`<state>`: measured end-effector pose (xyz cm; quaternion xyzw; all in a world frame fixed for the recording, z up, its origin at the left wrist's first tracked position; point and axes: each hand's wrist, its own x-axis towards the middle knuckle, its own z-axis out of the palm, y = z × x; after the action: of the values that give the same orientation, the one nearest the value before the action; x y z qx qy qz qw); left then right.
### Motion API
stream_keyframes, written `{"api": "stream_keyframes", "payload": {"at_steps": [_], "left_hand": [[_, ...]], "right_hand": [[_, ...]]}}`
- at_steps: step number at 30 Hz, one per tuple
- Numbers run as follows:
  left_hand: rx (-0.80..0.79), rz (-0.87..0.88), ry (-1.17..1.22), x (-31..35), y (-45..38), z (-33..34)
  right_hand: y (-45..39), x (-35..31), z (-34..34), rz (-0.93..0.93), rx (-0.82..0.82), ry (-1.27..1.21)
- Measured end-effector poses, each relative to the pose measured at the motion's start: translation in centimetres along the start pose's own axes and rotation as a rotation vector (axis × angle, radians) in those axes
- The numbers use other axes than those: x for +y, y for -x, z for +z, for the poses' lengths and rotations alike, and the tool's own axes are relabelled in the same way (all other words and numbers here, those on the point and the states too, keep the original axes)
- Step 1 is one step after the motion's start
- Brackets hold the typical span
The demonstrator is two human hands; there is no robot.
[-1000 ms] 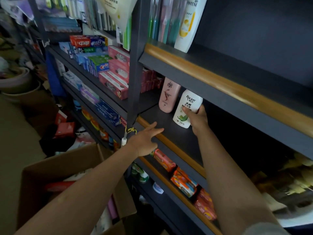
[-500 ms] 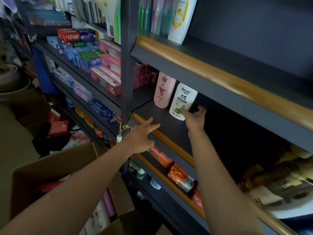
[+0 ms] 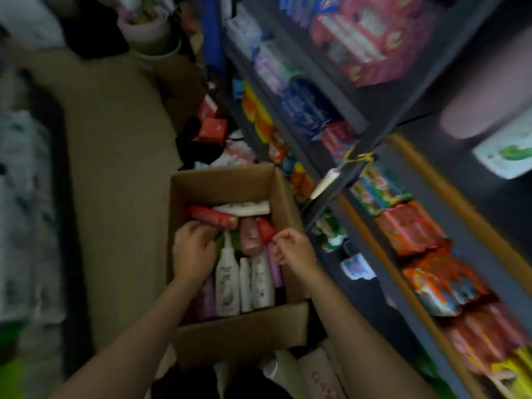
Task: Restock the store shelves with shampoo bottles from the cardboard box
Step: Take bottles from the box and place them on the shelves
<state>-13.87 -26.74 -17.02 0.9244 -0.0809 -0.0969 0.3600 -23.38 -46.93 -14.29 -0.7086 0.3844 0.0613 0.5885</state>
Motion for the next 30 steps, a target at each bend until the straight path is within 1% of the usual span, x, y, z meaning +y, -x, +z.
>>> {"api": "stream_keyframes", "payload": {"at_steps": [1,2,4,7,8,10,12,15,17,20,23,25,27,30], "left_hand": [[0.074,-0.058,-0.052,-2.0,0.0,-0.6],[0.108,-0.114,-0.067,-3.7,0.0,-1.1],[0.057,-0.24,-0.008,-6.6,0.2,-1.5],[-0.106,-0.36,0.094,-10.2,1.1,-0.2],[-0.113,-0.378,0.094,-10.9,1.4,0.0],[-0.076,-0.406,0.08,-11.8,1.8,0.1],[-0.042,-0.404,0.076,-12.0,1.7,0.3],[-0.003,-0.388,0.088,-11.9,1.6,0.5],[0.015,-0.384,0.103,-12.1,1.5,0.5],[0.01,-0.37,0.114,-12.5,1.7,0.5],[0.003,-0.36,0.099,-12.3,1.7,0.7],[0.004,-0.346,0.084,-12.2,1.7,0.8],[0.005,-0.352,0.083,-12.4,1.7,0.9],[-0.005,-0.368,0.072,-12.4,1.7,1.1]], "right_hand": [[-0.8,1.1,2.3,0.052,-0.039,0.019],[-1.6,2.3,4.5,0.108,-0.077,0.035],[-3.2,4.5,8.6,0.231,-0.163,0.072],[-5.0,7.6,13.0,0.37,-0.251,0.162],[-5.6,8.5,14.0,0.409,-0.263,0.191],[-6.8,9.8,15.4,0.457,-0.261,0.236],[-7.9,10.5,16.3,0.437,-0.223,0.271],[-9.1,10.4,17.2,0.336,-0.17,0.276],[-10.1,10.1,17.6,0.297,-0.164,0.3],[-11.8,11.0,18.7,0.308,-0.22,0.282],[-12.7,12.1,19.9,0.35,-0.177,0.236],[-13.3,12.5,20.6,0.359,-0.139,0.289],[-14.0,12.8,20.9,0.351,-0.163,0.407],[-14.7,13.5,21.1,0.283,-0.199,0.596]]}}
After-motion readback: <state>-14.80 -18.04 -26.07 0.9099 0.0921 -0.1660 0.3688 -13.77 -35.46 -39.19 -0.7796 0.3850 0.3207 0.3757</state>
